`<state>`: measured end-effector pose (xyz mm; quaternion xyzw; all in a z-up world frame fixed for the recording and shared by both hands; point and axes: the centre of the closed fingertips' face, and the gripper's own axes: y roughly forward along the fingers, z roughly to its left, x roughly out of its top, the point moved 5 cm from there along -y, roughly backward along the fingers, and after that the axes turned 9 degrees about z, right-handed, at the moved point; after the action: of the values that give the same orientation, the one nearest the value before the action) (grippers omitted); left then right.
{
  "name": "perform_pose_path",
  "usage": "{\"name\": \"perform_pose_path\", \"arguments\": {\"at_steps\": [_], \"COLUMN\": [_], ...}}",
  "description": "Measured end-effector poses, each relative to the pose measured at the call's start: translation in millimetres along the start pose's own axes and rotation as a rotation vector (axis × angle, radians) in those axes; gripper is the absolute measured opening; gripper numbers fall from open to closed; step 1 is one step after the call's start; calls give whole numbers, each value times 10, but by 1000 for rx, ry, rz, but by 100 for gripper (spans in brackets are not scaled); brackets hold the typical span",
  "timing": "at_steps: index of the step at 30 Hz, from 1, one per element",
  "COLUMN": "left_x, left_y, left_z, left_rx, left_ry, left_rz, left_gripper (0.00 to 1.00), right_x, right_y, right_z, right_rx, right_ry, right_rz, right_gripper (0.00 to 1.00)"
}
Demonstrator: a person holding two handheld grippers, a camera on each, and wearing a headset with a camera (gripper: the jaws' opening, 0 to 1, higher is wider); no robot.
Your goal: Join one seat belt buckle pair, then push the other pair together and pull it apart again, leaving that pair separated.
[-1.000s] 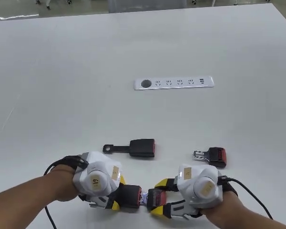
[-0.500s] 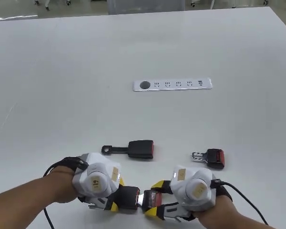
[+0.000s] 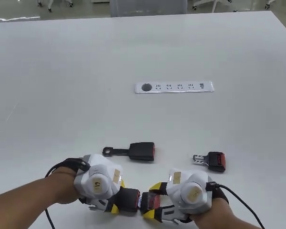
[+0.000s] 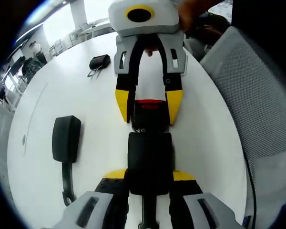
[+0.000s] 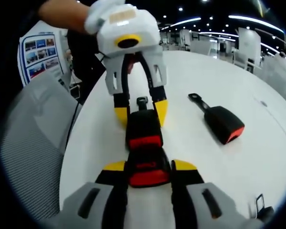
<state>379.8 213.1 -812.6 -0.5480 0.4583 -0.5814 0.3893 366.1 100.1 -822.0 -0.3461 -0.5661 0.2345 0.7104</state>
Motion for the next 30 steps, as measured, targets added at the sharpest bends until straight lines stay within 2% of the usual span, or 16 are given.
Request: {"name": "perform_pose_path", "arguments": {"at_steps": [6, 12, 18, 30], "left_x": [-32, -66, -92, -105], "left_y": [-2, 0, -1, 10], "left_z": [9, 5, 1, -10], "left_rx": [-7, -6, -1, -2], "left_ry": [-2, -28, -66, -76], "left_rz": [-30, -84, -145, -203], "left_gripper": [33, 33, 33, 32], "right_x": [-12, -21, -36, -44], "right_y": [-10, -30, -47, -50], "right_z": [-4, -9, -22, -4], "right_rx": [-1, -2, 5, -3], "right_ry": [-13, -22, 1, -16], "right_rz": [-10, -31, -70, -99], "right_gripper": [34, 33, 33, 33]}}
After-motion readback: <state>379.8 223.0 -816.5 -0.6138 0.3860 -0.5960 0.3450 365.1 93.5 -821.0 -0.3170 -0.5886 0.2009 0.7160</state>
